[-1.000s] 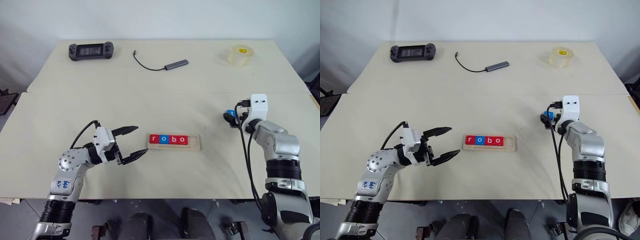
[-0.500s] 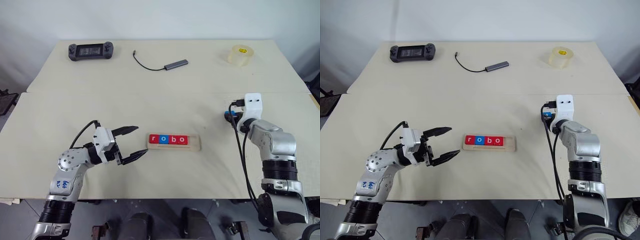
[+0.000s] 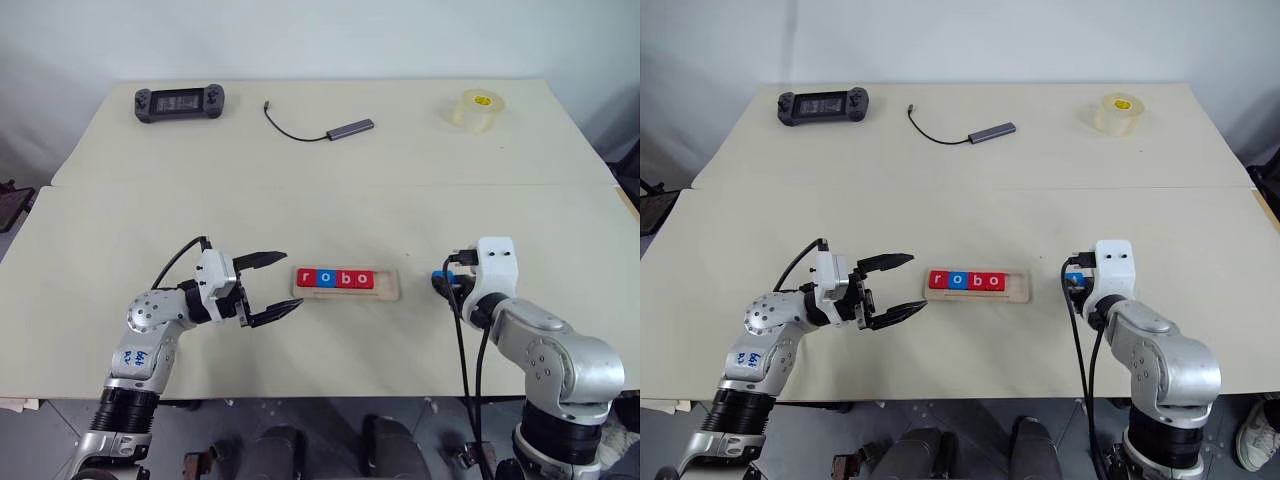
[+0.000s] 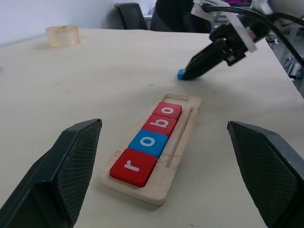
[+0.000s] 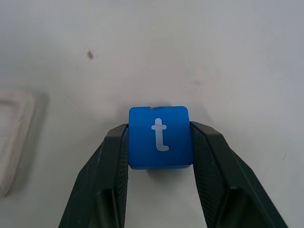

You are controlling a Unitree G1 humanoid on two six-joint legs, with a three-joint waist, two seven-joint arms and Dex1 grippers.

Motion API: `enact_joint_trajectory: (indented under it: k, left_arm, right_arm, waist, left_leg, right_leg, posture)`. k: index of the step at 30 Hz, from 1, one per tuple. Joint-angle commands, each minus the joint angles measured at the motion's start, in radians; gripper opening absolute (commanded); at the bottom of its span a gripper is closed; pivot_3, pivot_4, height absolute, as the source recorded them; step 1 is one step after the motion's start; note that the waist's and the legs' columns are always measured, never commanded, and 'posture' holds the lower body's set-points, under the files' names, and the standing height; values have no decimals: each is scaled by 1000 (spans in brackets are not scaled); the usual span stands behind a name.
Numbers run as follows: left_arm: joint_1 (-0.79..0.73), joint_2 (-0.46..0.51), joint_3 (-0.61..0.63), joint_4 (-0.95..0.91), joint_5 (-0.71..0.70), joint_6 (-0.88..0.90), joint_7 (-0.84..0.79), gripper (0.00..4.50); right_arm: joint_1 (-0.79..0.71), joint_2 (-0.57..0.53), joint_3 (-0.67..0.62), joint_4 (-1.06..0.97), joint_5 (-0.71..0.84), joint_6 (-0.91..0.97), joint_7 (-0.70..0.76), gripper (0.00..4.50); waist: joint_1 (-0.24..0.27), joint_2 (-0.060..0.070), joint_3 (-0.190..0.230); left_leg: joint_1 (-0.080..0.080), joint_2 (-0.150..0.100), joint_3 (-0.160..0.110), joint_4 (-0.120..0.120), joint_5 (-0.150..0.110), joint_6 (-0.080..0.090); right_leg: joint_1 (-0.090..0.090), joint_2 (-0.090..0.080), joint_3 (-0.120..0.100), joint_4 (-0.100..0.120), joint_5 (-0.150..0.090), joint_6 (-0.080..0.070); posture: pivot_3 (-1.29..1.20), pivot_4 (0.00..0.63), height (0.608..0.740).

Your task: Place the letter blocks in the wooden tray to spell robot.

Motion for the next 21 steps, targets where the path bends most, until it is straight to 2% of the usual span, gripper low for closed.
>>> enact_joint_trajectory:
  k: [1, 4, 6, 8, 10, 14, 18, 21]
  left_arm:
    - [-11, -1, 1, -11, -2, -5, -8, 4500]
    - [-7, 3, 8, -14, -3, -6, -6, 4500]
    - [1, 7, 14, -21, -4, -7, -3, 4500]
    - [10, 11, 20, -27, -6, -9, -3, 4500]
    - [13, 12, 22, -29, -6, -10, -3, 4500]
    - [31, 37, 9, -78, 0, -10, -23, 4500]
    - [36, 40, 15, -95, -19, 11, -22, 4500]
    - [46, 43, 13, -115, -21, 21, -24, 4500]
  right_arm:
    - [4, -7, -17, -33, -8, -20, -3, 2225]
    - [-8, -83, -6, -19, 47, -60, 105, 3200]
    - [10, -211, 21, 3, 84, -112, 233, 3840]
    - [29, -354, 49, 57, 112, -189, 378, 3840]
    - [38, -436, 65, 108, 130, -274, 472, 3840]
    - [46, -637, 155, 336, 48, -797, 855, 3840]
    - [-45, -695, 260, 615, -49, -1129, 1038, 3840]
    - [-147, -694, 337, 820, -118, -1287, 1129, 3840]
  waist:
    - [0, 0, 0]
    - [0, 0, 0]
    - [0, 0, 0]
    - [3, 0, 0]
    - [2, -1, 0]
    - [-1, -1, 1]
    - [-3, -2, 1]
    - [-3, -2, 1]
  left_leg:
    - [0, 0, 0, 0, 0, 0]
    - [0, 0, 0, 0, 0, 0]
    - [0, 0, 0, 0, 0, 0]
    - [-1, -1, 0, 0, 0, 1]
    - [-1, -1, 0, -1, 0, 2]
    - [-1, 0, 2, -1, 0, 2]
    - [1, 1, 2, -1, 0, 2]
    - [1, 1, 3, 0, 0, 2]
  right_leg:
    - [0, 0, 0, 0, 0, 0]
    - [-1, 0, 0, 1, 0, 0]
    - [-1, 0, 1, 0, 0, 0]
    - [-1, 0, 1, 0, 0, 0]
    - [0, 0, 0, -2, 0, 0]
    - [1, 0, 0, -3, 0, 0]
    - [3, 0, -1, -5, 0, 1]
    - [3, 0, 0, -5, 1, 2]
  posture:
    - [0, 150, 740]
    - [0, 150, 740]
    - [0, 150, 740]
    - [0, 150, 740]
    - [0, 150, 740]
    - [0, 150, 740]
    - [0, 150, 740]
    - [0, 150, 740]
